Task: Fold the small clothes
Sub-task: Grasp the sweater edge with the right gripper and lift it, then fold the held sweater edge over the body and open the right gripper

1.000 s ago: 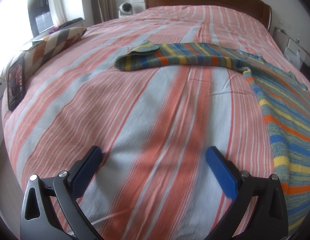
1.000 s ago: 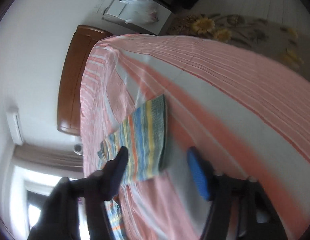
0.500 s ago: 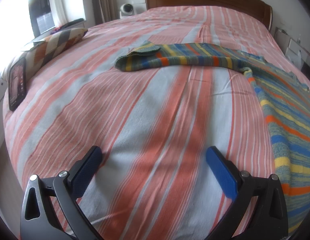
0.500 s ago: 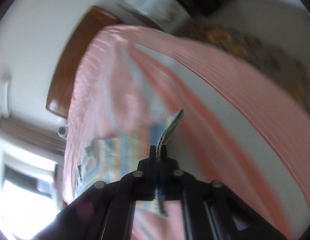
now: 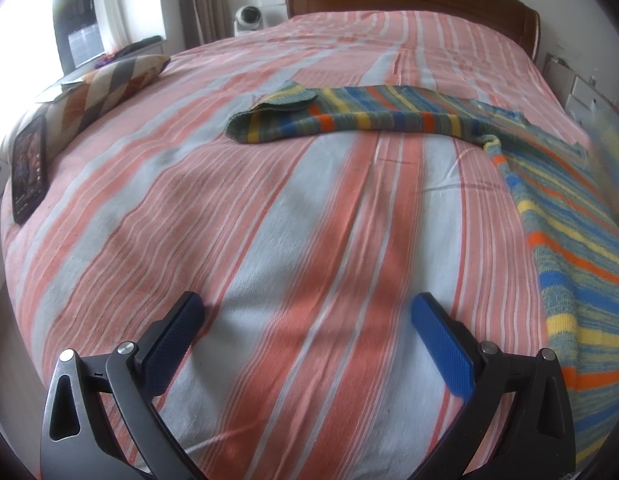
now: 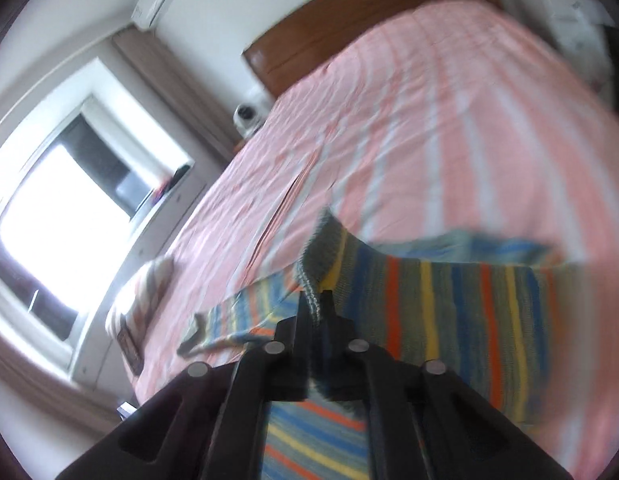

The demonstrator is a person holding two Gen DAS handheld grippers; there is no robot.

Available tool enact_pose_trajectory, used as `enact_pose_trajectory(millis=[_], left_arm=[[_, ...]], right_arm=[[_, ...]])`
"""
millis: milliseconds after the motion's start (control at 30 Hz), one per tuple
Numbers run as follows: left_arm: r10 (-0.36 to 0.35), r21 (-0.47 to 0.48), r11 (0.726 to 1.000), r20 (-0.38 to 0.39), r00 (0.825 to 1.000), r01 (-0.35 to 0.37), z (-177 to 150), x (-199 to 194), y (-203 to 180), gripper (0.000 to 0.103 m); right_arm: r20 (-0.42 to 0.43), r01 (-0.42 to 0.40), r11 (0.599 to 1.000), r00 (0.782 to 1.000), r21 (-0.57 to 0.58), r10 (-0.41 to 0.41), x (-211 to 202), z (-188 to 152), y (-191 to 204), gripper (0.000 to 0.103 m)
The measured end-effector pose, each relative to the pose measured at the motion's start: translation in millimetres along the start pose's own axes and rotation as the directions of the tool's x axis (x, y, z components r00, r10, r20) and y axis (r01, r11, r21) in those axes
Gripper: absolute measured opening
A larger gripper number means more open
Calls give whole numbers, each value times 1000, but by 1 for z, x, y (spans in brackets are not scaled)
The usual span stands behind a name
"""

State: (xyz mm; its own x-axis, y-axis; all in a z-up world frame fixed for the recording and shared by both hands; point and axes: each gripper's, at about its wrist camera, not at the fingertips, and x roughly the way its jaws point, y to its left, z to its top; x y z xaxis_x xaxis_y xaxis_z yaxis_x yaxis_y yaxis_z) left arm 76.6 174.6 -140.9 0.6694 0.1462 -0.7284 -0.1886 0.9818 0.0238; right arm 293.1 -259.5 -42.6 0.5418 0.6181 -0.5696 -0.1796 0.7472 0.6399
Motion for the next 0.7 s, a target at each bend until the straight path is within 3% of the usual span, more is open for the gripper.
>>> enact_pose_trajectory(millis=[33,67,133,200,333,433,500,567,700], left_arm=[[0,0,1000,-1,1000,0,0,0,0,103],[0,-1,1000,-1,1000,0,0,0,0,103],[-1,1,1000,-1,1000,1,0,0,0,103],[0,3,1000,1,1000,0,0,0,-1,103],[1,2,1000,1,1000,-1,0,0,-1,103],[0,1,1000,2,1000,0,0,-1,0,103],[1,3,1000,5,1000,-1,1,-1,0,103],[2,4,1000,5,1000,-2,0,-1,0,103],[1,2,1000,4,1000,-1,0,-1,0,103]], right_arm=[[-22,-36,998,999,52,37,15,-4,-7,59],[-10,-58,995,998,87,60,21,-8,-14,63],[20,-83,989,996,120,82,18,-18,-25,63],[19,-57,990,998,130,55,12,-32,-32,63],[-63,94,988,994,122,-87,-2,-61,-62,63],[-153,289,948,951,136,-268,-17,-97,-106,63],[-122,312,940,947,136,-296,-40,-114,-129,47],[-82,383,913,924,142,-374,-70,-130,-142,50],[2,436,886,897,156,-442,-126,-164,-150,53]])
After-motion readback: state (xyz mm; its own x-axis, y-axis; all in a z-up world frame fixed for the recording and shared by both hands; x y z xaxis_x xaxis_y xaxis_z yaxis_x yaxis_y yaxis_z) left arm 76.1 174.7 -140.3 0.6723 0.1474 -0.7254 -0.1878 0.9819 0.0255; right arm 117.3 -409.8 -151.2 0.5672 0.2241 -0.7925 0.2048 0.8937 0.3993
